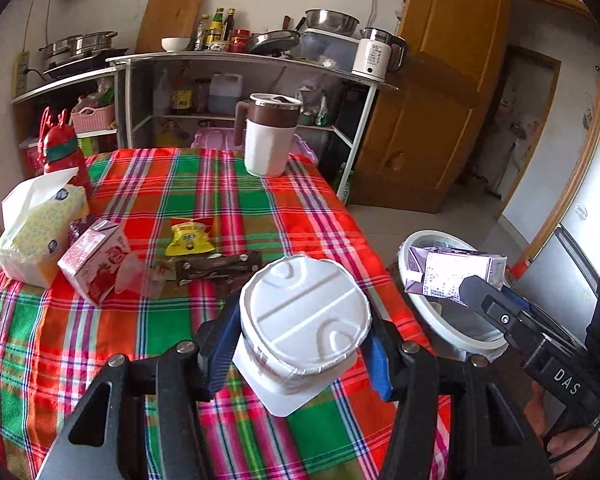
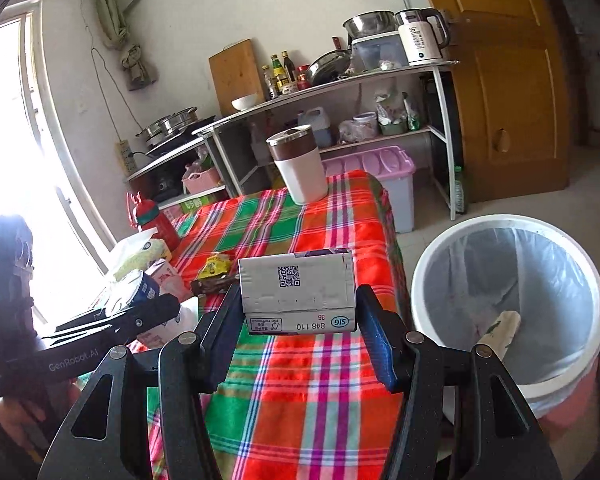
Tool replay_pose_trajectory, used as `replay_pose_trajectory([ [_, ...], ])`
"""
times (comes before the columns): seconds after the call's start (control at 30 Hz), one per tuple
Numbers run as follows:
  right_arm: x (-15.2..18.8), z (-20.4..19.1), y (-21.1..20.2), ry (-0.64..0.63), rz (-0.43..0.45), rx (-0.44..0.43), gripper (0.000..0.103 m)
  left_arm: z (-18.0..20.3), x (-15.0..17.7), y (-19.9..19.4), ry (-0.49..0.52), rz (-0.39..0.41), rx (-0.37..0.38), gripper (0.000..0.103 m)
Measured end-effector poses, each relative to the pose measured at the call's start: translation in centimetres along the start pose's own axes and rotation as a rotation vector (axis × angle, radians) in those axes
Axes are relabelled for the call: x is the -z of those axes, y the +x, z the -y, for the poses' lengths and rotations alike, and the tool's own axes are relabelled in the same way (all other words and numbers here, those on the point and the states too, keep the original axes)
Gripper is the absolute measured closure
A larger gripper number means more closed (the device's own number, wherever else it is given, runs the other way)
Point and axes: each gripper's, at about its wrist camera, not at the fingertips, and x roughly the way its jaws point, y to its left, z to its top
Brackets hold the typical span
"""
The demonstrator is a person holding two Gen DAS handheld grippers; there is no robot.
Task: Collect trash
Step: 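Carry the yogurt cup and milk carton over the bin and open both grippers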
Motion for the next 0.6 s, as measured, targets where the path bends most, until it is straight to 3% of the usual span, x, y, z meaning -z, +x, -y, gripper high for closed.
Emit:
replay_pose_trajectory([
  [0.4, -1.9, 6.6, -2.5, 0.074, 0.054, 0.162, 0.046, 6.6, -2.4, 3.6, 0.098, -0.018, 0.139, 0.045],
  [0.6, -1.9, 10.2, -2.9, 0.117, 0.036, 0.236, 0.046, 10.0, -2.9, 5.4, 0.141, -0.04, 0.198, 0.045],
])
